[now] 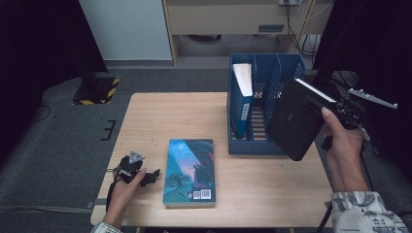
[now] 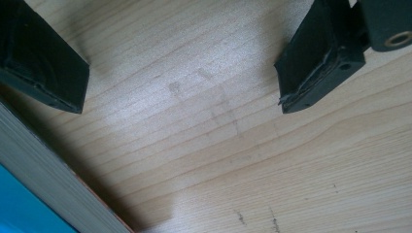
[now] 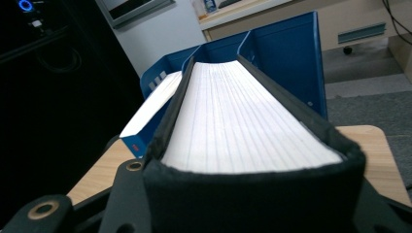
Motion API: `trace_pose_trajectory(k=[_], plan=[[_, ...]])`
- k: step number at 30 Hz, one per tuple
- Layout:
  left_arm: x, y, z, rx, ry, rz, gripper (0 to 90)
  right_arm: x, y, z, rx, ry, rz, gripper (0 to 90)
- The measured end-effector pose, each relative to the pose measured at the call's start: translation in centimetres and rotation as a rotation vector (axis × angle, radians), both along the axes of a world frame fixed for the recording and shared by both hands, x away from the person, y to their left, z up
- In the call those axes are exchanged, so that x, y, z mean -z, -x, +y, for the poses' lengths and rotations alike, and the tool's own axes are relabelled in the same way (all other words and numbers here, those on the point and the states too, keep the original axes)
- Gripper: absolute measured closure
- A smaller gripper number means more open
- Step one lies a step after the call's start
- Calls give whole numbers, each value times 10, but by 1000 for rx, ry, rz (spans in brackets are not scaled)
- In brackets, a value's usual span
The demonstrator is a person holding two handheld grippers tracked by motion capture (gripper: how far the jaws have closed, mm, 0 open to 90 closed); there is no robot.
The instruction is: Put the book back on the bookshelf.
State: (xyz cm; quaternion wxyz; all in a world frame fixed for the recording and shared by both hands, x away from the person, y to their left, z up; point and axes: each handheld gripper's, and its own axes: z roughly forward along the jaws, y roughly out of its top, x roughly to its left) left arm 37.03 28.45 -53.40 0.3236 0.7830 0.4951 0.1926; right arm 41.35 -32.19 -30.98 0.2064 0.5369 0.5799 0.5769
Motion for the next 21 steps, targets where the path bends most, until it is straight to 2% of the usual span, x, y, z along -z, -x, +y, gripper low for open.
trace_pose_trajectory(k=[9, 21], plan=[[0, 0, 0, 4, -3, 2, 35, -7, -12, -5, 25, 29, 2, 525], [0, 0, -1, 4, -9, 1, 33, -8, -17, -15, 63, 24, 13, 525]])
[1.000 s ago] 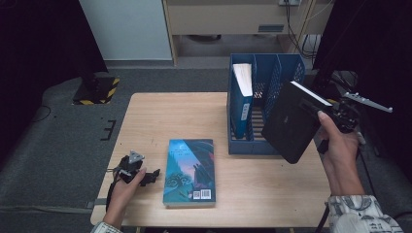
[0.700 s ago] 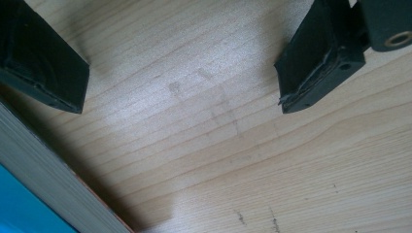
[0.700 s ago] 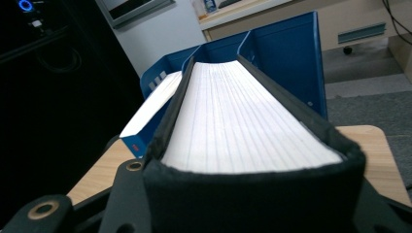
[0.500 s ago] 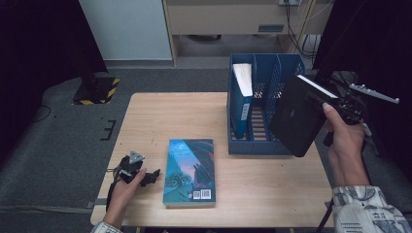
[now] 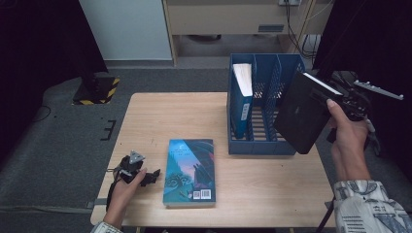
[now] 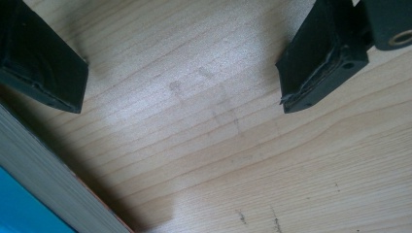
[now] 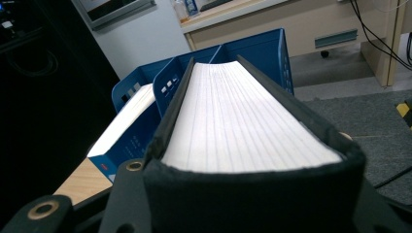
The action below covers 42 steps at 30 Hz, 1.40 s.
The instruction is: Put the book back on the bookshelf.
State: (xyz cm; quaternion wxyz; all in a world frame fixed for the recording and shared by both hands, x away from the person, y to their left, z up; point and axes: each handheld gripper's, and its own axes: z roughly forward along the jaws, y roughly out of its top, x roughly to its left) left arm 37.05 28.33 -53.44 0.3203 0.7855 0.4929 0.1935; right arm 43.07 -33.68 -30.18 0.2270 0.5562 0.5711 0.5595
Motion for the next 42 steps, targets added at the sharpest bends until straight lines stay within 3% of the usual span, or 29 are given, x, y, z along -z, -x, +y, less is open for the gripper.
trace_pose_trajectory(k=[10, 42], plan=[[0, 0, 0, 1, 3, 0, 33, 0, -6, 2, 34, 63, -21, 526], [0, 0, 0, 2, 1, -3, 33, -3, -25, 5, 82, 107, 1, 527]])
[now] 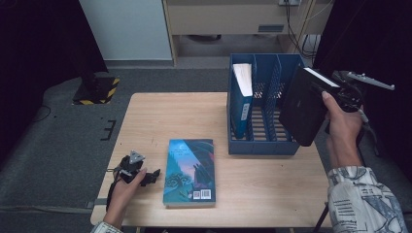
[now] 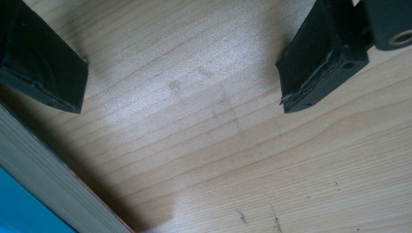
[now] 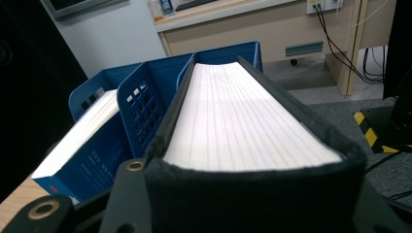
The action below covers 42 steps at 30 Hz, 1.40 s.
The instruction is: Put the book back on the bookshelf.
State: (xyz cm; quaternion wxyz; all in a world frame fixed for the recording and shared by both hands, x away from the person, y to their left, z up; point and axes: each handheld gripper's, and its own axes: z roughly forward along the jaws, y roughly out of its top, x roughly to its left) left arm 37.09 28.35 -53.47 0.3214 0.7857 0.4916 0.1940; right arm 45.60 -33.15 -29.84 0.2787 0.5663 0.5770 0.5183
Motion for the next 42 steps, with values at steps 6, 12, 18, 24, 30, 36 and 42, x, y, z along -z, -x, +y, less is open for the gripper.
trace_pose_trajectory(k=[6, 12, 18, 24, 30, 36, 42], plan=[[0, 0, 0, 0, -2, -1, 32, 1, -3, 2, 12, 15, 2, 527], [0, 0, 0, 3, -6, -3, 33, 6, -11, 6, 11, 25, 10, 527], [1, 0, 0, 2, 2, -5, 32, 11, -23, 12, 23, 47, 14, 527], [1, 0, 0, 2, 4, -9, 29, 17, -34, 14, 33, 43, 20, 528], [1, 0, 0, 1, 5, -10, 27, 22, -46, 23, 33, 51, 23, 528], [1, -1, 1, -3, 15, -12, 28, 32, -59, 30, 34, 74, 42, 527], [1, -1, 1, -2, 14, -14, 28, 41, -69, 31, 44, 71, 59, 528]])
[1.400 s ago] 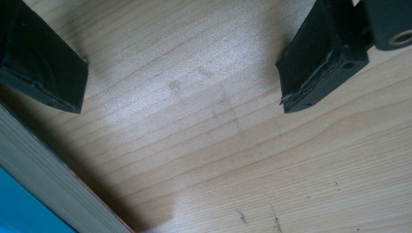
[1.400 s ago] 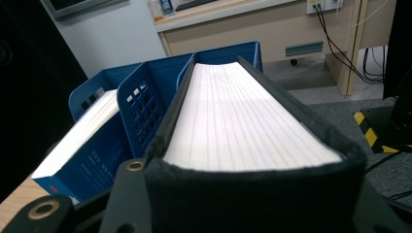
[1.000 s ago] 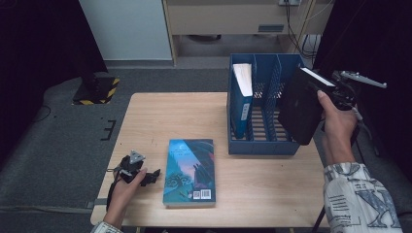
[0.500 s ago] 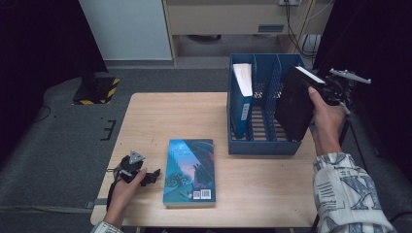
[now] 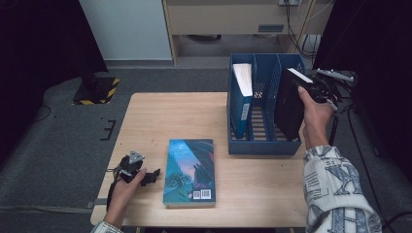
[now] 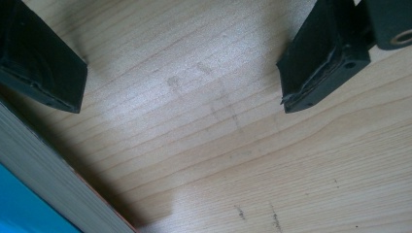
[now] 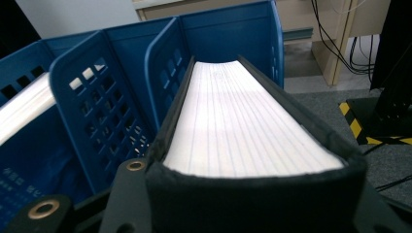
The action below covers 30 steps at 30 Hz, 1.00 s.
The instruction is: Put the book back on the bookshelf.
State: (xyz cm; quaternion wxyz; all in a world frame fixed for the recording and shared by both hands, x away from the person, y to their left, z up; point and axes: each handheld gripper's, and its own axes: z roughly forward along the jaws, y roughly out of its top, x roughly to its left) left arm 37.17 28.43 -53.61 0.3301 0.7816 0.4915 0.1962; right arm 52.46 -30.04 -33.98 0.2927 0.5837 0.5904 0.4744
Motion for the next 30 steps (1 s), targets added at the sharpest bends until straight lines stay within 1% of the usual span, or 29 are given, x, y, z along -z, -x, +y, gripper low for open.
trace_pose_trajectory(k=[5, 9, 15, 24, 30], plan=[[0, 0, 0, 1, -4, -1, 28, 8, -4, -1, 5, -6, 4, 528], [0, 0, 0, 2, -6, -1, 28, 14, -8, 1, 7, 7, 17, 528], [0, 0, 0, 2, -4, -1, 28, 19, -14, 3, 11, 4, 13, 527], [0, 0, 0, 3, -7, -1, 28, 33, -23, 5, 32, 6, 31, 527], [0, 0, 0, 4, -7, -1, 28, 40, -24, 6, 34, 7, 35, 527]])
